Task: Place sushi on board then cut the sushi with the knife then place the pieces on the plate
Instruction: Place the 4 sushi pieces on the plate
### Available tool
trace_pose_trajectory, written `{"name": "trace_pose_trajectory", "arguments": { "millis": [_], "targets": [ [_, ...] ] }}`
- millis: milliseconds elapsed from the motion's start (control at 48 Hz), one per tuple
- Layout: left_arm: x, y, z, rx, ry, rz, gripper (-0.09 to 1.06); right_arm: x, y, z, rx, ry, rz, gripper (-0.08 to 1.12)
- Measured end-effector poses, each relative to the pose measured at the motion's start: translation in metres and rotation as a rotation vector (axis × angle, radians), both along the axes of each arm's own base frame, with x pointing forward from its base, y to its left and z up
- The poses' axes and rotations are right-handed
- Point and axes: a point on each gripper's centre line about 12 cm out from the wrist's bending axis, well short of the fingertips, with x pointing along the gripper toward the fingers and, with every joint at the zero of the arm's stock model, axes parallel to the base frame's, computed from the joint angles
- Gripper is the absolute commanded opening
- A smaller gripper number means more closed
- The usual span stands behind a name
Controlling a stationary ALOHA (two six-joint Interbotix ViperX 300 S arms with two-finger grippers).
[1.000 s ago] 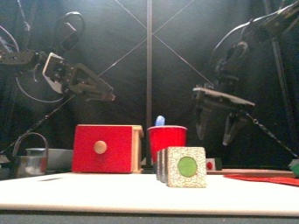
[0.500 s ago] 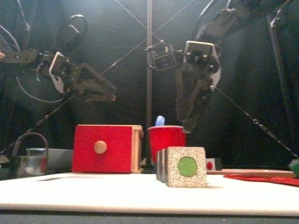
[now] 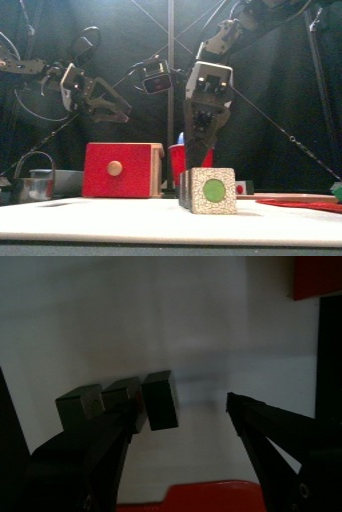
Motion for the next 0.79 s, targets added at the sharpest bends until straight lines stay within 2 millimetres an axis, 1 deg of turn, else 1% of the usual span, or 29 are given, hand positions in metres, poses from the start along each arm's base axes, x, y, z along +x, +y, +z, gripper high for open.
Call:
{"name": "trace_pose_trajectory", "arguments": {
  "millis": [62,125,188,354,438,479,562,583,625,688,708,792],
  "targets": [
    [0.0,0.0,-0.001,-0.001,0.003,0.001,0.94,0.0,-0.001,-0.002,-0.002,0.001,0.001,0.97],
    [0.0,0.0,-0.001,-0.003,0.002,0.001,0.94,0.001,-0.002,-0.004,-0.004,0.007,0.001,0.93],
    [0.0,0.0,-0.001,-0.003,0.002,0.001,0.94,0.0,-0.002,-0.011,-0.006,0.021,0.003,0.85],
    [-0.002,-0.001,-0.003,-0.004,0.009,0.0,0.94,0.001,-0.003,-0.012,-0.008,0.019,0.0,0.61],
    [-0.002,0.0,-0.002,-0.003,0.007,0.001,0.94,0.0,-0.004,-0.012,-0.002,0.025,-0.014,0.54],
    [-0.002,0.0,-0.002,-0.004,0.007,0.001,0.94,-0.005,-0.005,-0.013,0.004,0.038,-0.026,0.52],
    [-0.002,-0.001,-0.002,-0.003,0.007,-0.001,0.94,-0.026,-0.013,-0.011,0.033,0.097,-0.086,0.51],
    [-0.002,0.0,-0.002,-0.003,0.007,0.001,0.94,-0.035,-0.018,-0.008,0.043,0.108,-0.122,0.51],
    [-0.002,0.0,-0.003,-0.003,0.009,0.001,0.94,-0.045,-0.027,-0.002,0.054,0.112,-0.17,0.51],
    [-0.003,-0.001,-0.003,-0.003,0.01,0.001,0.94,-0.069,-0.048,0.013,0.075,0.105,-0.287,0.51],
    [-0.003,-0.001,-0.003,-0.003,0.01,0.001,0.94,-0.075,-0.052,0.016,0.08,0.096,-0.312,0.51],
    [-0.003,-0.001,-0.003,-0.003,0.009,-0.001,0.94,-0.117,-0.076,0.029,0.108,0.078,-0.496,0.51]
  ]
}}
